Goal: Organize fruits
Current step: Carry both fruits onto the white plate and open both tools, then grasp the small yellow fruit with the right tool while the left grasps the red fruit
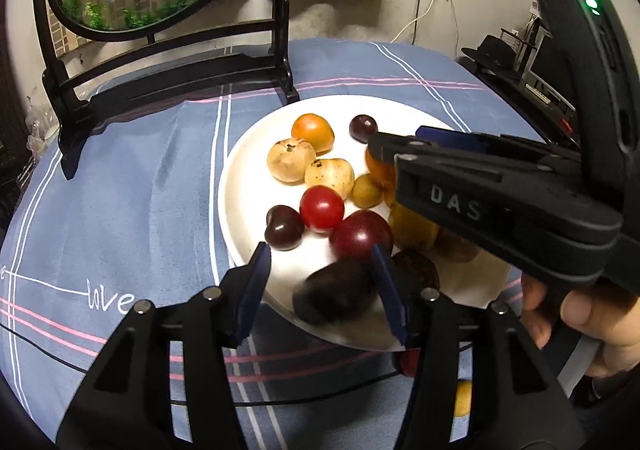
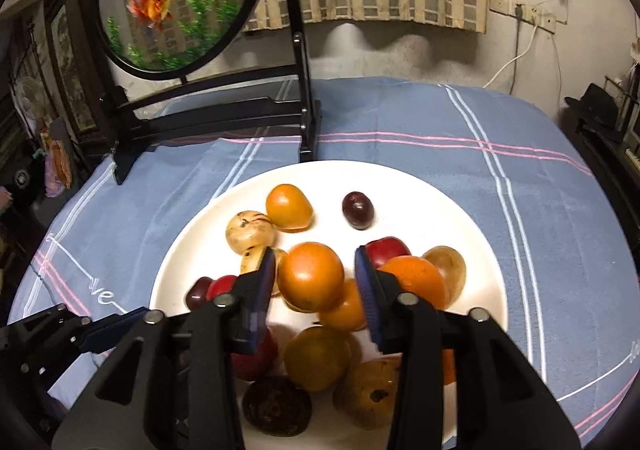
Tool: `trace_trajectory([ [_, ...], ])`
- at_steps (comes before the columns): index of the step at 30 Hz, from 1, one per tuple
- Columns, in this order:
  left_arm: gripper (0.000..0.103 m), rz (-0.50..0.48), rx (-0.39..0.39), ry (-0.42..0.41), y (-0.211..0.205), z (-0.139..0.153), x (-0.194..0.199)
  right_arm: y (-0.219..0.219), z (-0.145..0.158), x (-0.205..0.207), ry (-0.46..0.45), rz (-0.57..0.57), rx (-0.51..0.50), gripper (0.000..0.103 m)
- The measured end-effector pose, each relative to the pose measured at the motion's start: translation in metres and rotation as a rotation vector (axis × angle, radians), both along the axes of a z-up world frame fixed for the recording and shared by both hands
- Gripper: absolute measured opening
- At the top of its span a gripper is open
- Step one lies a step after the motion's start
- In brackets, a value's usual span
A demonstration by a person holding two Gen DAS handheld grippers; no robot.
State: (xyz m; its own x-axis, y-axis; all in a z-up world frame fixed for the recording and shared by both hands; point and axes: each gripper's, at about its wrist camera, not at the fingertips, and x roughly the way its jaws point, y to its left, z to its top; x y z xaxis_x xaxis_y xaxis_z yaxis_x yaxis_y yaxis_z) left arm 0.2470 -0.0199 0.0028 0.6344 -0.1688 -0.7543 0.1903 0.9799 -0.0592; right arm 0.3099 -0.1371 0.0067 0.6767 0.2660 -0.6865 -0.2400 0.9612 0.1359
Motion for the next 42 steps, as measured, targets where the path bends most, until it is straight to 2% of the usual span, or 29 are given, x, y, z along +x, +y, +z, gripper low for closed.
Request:
trace_trajectory([
  [10, 0.061, -0.008, -0.004, -0.027, -0.004, 0.014, -0.018, -0.024, 0.016, -0.036, -0.024, 0.003, 0.062, 0.044],
  [16, 0.062, -0.004, -0.009, -0.041, -0.001, 0.025, -0.041, -0.046, 0.024, -0.086, -0.043, 0.009, 0.074, 0.051],
  [18, 0.062, 0.002, -0.015, -0.044, 0.003, 0.029, -0.049, -0.050, 0.023, -0.102, -0.039, 0.016, 0.069, 0.056],
  [21, 0.062, 0.017, -0.021, -0.050, 0.009, 0.031, -0.062, -0.049, 0.016, -0.128, -0.011, 0.050, 0.053, 0.059],
  [24, 0.070, 0.029, -0.030, -0.055, 0.012, 0.032, -0.076, -0.040, 0.002, -0.153, 0.018, 0.087, 0.003, 0.059],
  [29, 0.070, 0.026, -0.004, -0.057, 0.012, 0.028, -0.099, -0.025, -0.019, -0.173, 0.055, 0.110, -0.056, 0.059],
  [42, 0.073, 0.041, -0.013, -0.018, 0.020, 0.011, -0.114, -0.004, -0.050, -0.171, 0.118, 0.133, -0.120, 0.059],
])
